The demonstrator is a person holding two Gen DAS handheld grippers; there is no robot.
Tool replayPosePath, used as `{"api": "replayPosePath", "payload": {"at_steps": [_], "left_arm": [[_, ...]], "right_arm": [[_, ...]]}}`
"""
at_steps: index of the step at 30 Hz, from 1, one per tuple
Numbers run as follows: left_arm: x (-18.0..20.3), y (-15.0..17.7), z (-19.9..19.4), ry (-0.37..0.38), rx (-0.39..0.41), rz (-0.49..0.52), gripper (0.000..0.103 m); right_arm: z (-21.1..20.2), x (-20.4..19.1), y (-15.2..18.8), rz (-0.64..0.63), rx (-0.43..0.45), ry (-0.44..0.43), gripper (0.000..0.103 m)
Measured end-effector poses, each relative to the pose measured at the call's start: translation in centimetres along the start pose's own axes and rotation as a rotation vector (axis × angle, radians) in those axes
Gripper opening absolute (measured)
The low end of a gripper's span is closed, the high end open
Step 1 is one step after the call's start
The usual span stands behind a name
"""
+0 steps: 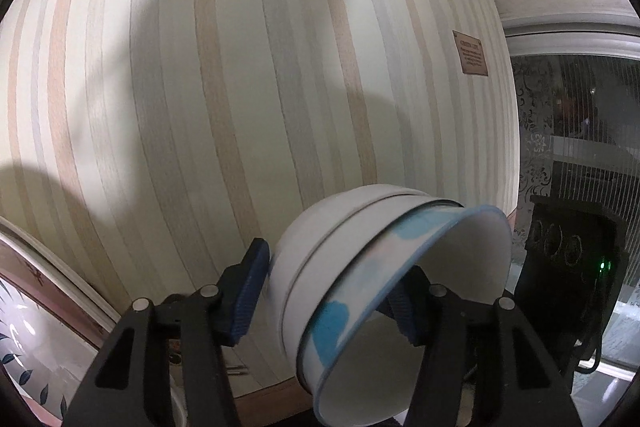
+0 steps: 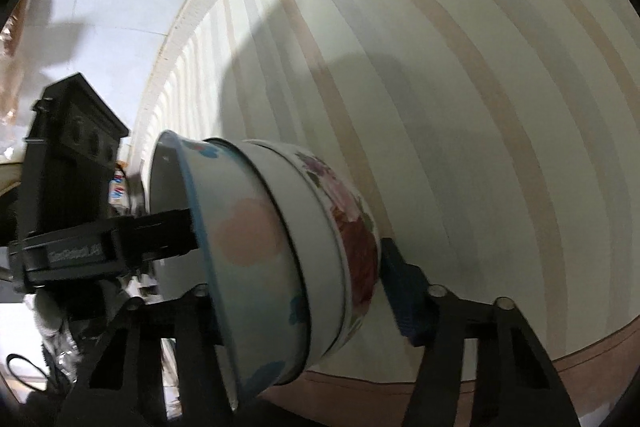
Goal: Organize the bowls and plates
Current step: 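Carry the nested bowls with both grippers over the blue-leaf plate stack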
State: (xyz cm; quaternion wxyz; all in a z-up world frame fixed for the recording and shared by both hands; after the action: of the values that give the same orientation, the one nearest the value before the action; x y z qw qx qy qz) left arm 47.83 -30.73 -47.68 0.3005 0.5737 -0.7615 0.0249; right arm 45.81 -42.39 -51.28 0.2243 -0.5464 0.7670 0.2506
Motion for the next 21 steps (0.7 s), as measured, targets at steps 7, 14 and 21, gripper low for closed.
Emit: {"api": "replayPosePath", "payload": {"at_steps": [7, 14, 21], "left_arm": [[-0.1, 0.0, 0.0, -0.011, 0.002, 0.002, 0.054], [0.0, 0.3, 0.0, -0.028, -0.001, -0.003, 0.054], [-0.1, 0.8, 0.0, -0.040, -0.009, -0.021, 0.054]], "right_arm": [[0.3, -0.1, -0.2, 0.008, -0.005, -0.015, 0.057], [0.0, 0.4, 0.3, 0.031, -0.019, -0.036, 0.056], [0.1, 0.4, 0.9, 0.053, -0.044, -0.058, 0.056]]}}
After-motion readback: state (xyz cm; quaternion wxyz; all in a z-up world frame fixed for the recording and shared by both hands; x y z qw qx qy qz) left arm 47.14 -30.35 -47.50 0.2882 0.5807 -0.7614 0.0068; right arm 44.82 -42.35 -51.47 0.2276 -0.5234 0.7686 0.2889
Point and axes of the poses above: each gripper's, at about its wrist camera, not at the fingertips, and z roughly the way its jaws point, x to its right, y to its underside, the point moved 8 cm from there along z, roughly the way its jaws point, and after that the axes turned 10 degrees about -x, right-handed, at the moved point
